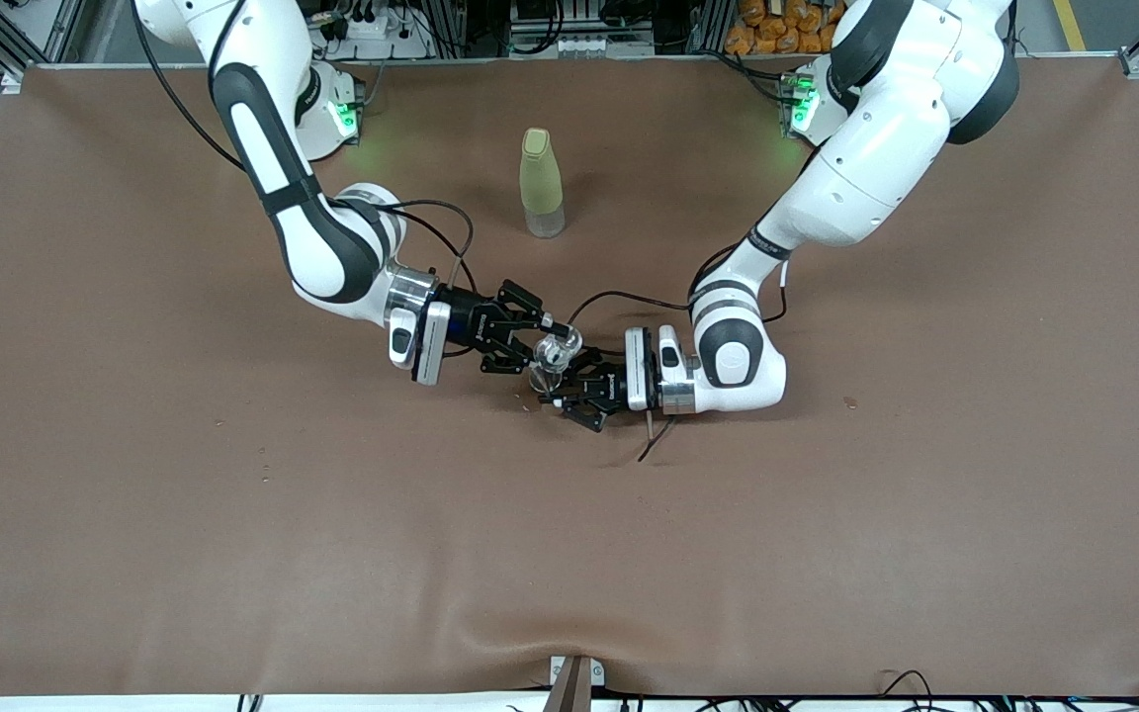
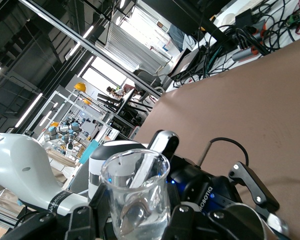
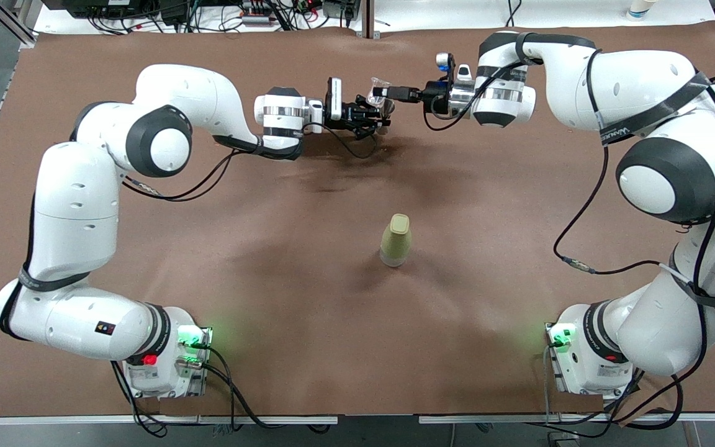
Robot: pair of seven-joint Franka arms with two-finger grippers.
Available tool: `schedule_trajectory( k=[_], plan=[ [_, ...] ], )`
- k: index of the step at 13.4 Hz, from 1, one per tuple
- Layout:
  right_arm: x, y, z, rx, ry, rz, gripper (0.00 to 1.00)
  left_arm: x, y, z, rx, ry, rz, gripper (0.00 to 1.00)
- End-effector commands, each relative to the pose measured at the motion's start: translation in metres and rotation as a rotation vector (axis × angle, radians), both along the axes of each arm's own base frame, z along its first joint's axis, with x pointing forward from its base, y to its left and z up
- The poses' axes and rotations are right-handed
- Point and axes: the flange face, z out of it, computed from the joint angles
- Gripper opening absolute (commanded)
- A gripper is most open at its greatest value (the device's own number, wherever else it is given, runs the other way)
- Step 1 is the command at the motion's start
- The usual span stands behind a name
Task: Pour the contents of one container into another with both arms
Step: 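Tilt the beaker with the right gripper, pouring liquid into the jigger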
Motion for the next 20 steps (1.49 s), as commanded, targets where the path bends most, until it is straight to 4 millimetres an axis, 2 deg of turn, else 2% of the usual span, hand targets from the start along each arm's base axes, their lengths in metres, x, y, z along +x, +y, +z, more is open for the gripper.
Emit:
schedule_trajectory(
  k=[1,5,15,18,20],
  plan=[
    [-0.006,-0.007,-0.003,0.011,0.04,-0.049,0.21,0.001,-0.002,0.001,-0.011,-0.015,0.021,0.0],
    [-0.011,0.003,-0.002,0.073,0.128,-0.101,0.2,0.0,-0.002,0.0,-0.01,-0.013,0.021,0.0],
    [-0.023,0.01,-0.007,0.086,0.244,-0.102,0.19,-0.001,-0.003,-0.001,-0.006,0.001,0.022,0.0],
    [-0.027,0.006,-0.013,0.084,0.274,-0.11,0.18,0.0,-0.003,0.0,-0.002,0.003,0.026,0.0],
    [-0.027,0.006,-0.008,0.102,0.316,-0.12,0.18,-0.001,-0.004,0.0,-0.001,0.003,0.025,0.0]
  ],
)
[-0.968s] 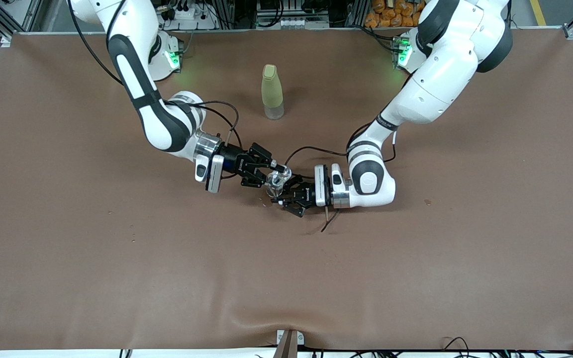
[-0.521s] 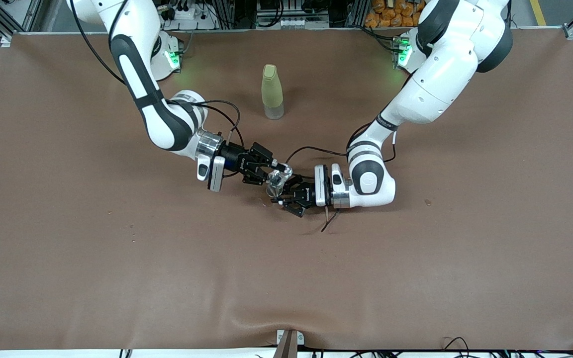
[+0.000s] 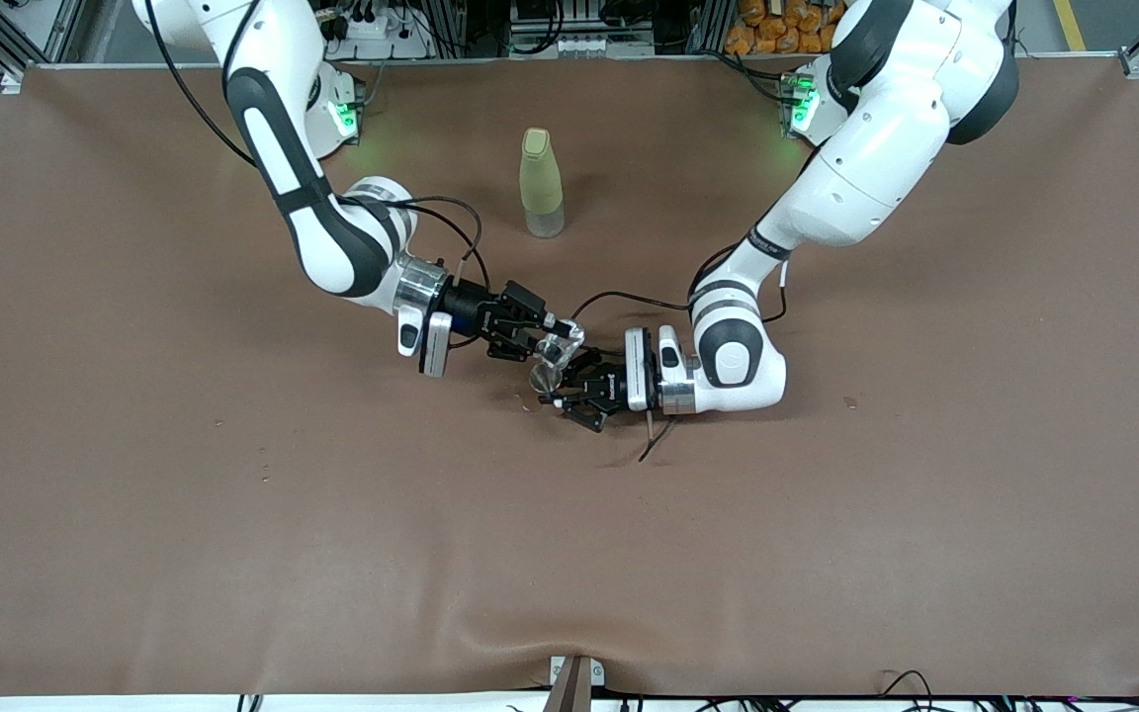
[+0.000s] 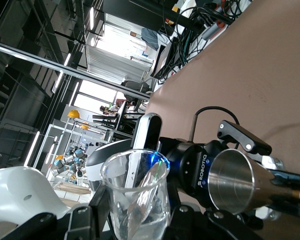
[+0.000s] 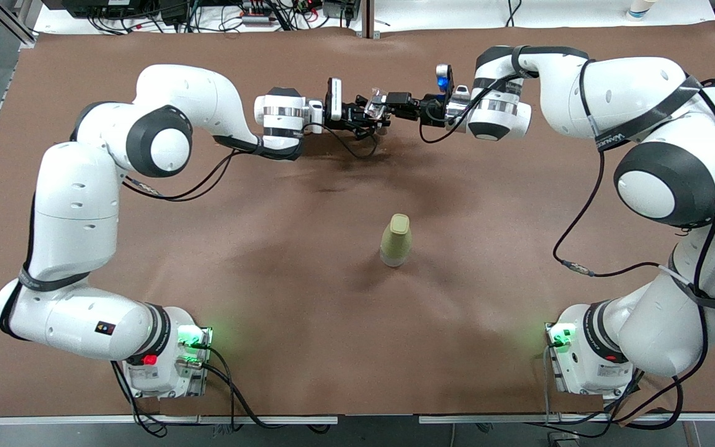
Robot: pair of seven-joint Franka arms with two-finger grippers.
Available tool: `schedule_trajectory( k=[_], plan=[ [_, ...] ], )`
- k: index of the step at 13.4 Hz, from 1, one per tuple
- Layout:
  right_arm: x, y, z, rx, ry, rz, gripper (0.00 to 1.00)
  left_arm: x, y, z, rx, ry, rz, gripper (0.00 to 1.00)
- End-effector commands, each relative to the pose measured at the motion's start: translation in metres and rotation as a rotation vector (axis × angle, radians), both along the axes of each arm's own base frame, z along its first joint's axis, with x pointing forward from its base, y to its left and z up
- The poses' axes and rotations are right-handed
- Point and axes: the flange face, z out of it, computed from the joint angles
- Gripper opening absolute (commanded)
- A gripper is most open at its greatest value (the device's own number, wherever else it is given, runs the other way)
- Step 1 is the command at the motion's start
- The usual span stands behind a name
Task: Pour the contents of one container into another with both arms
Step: 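Tilt the beaker with the right gripper, pouring liquid into the jigger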
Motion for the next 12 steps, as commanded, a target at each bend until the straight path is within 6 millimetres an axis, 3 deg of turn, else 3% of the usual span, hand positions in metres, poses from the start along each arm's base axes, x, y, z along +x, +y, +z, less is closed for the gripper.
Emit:
schedule_trajectory(
  k=[1,12],
  plan=[
    [-0.0061,-0.0022,0.0099,0.019,0.052,-0.034,0.18,-0.0007,-0.0043,0.0012,-0.006,0.002,0.023,0.0],
    [-0.0104,-0.0024,0.014,0.051,0.164,-0.057,0.17,0.0009,-0.0016,0.0007,-0.008,0.012,0.034,0.0]
  ],
)
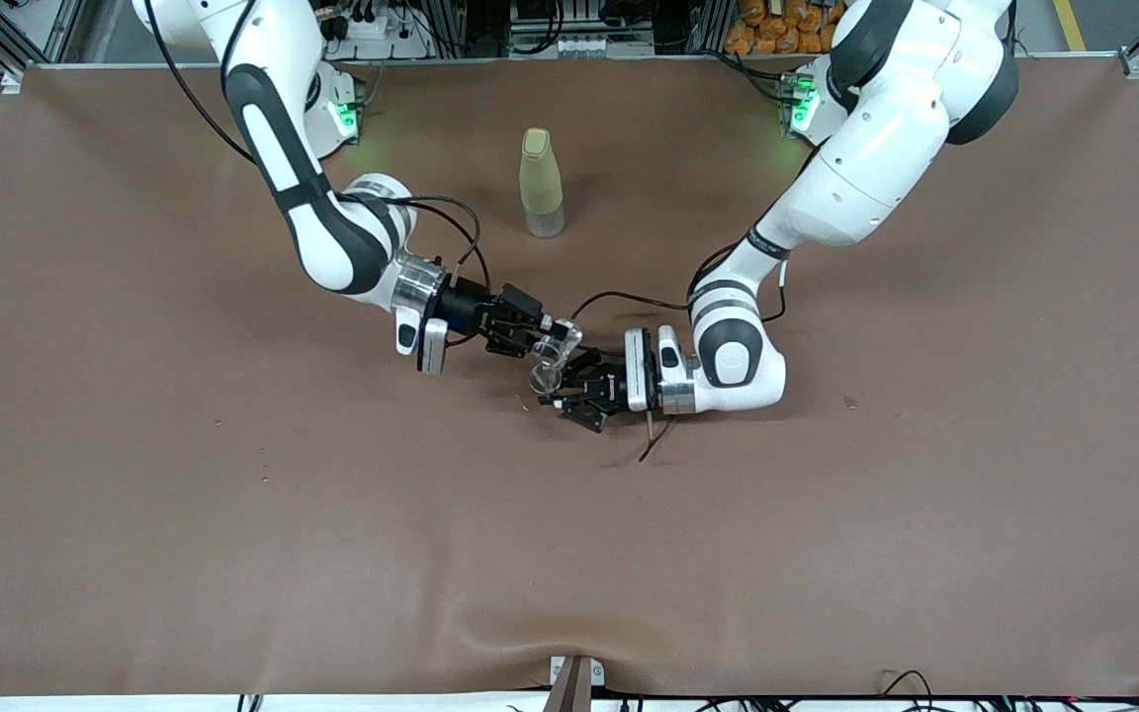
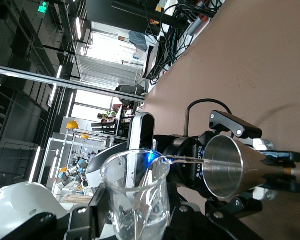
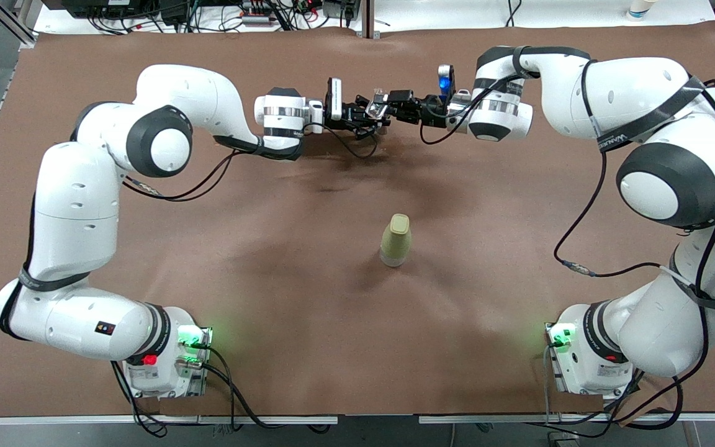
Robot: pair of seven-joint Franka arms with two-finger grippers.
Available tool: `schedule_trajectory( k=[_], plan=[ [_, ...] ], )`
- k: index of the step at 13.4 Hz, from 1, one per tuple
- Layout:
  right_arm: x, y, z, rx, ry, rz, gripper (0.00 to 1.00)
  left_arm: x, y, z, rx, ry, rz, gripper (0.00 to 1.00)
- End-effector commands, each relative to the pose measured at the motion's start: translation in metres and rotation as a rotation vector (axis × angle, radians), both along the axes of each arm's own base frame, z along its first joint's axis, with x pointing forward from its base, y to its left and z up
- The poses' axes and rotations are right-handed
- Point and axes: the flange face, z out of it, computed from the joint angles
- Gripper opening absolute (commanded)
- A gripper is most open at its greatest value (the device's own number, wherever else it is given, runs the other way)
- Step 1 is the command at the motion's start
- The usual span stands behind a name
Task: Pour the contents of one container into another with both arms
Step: 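Tilt the beaker with the right gripper, pouring liquid into the jigger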
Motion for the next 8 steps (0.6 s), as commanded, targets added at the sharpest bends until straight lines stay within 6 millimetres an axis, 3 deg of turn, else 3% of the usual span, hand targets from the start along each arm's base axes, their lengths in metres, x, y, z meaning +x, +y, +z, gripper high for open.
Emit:
schedule_trajectory(
  k=[1,8],
  plan=[
    [-0.0073,-0.0004,0.0129,0.036,0.068,-0.031,0.16,0.0002,-0.0017,-0.0001,-0.007,0.008,0.026,0.0],
    [-0.0056,-0.0028,0.0097,0.053,0.133,-0.048,0.16,-0.0007,-0.0014,-0.0032,-0.006,0.013,0.026,0.0]
  ],
)
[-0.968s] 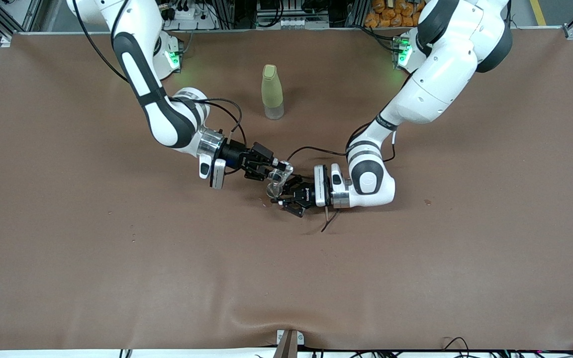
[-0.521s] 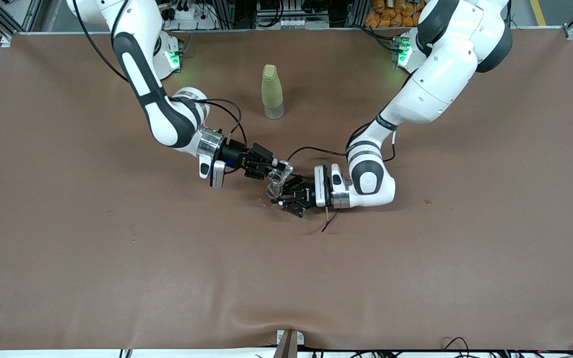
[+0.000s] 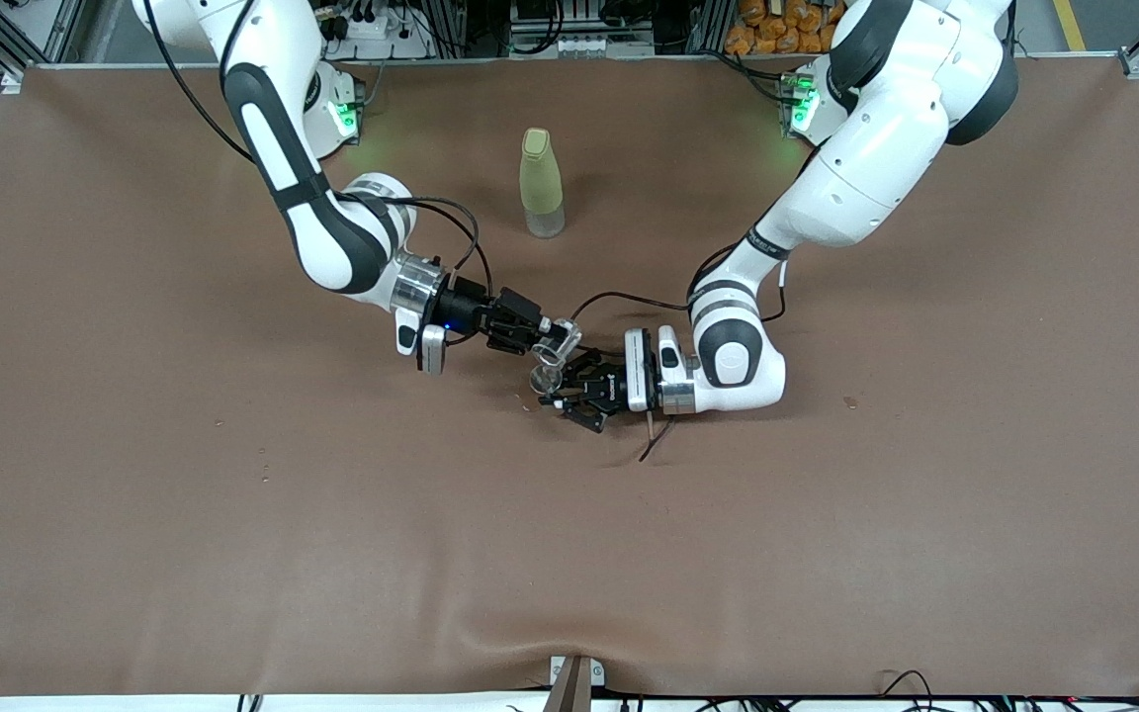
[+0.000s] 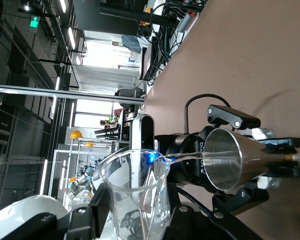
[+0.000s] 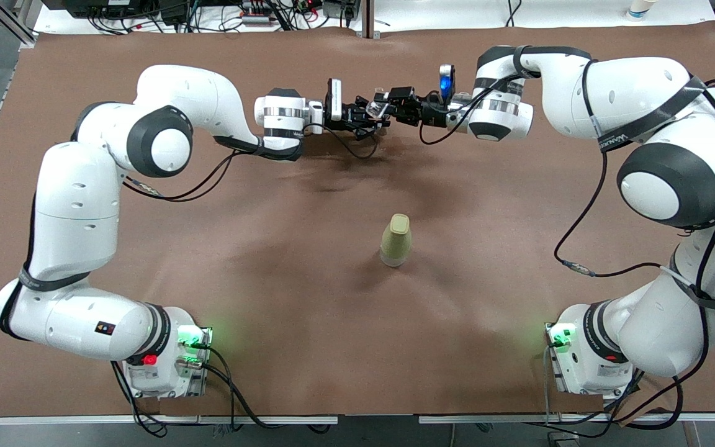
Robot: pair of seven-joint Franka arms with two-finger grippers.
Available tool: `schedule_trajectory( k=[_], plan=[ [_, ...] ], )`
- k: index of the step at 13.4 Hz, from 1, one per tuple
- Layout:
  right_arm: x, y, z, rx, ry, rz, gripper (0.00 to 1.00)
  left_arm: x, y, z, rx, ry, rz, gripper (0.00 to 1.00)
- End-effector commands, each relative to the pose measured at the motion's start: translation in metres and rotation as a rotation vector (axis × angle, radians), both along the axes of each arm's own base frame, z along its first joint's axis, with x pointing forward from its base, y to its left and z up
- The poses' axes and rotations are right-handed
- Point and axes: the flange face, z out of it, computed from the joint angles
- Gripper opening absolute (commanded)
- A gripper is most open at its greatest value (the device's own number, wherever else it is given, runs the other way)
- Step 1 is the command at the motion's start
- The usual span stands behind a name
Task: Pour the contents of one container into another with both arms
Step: 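Tilt the beaker with the right gripper, pouring liquid into the jigger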
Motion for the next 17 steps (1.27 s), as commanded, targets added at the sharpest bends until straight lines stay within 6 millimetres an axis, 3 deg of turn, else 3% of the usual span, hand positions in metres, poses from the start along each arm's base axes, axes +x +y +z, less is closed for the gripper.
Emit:
schedule_trajectory(
  k=[1,17],
  plan=[
    [-0.0057,-0.0018,0.0078,0.019,0.04,-0.025,0.16,0.0003,-0.0018,0.0001,-0.008,0.007,0.025,0.0],
    [-0.004,-0.0018,0.0086,0.099,0.266,-0.072,0.14,-0.0011,-0.0023,-0.0048,-0.008,0.015,0.026,0.0]
  ],
)
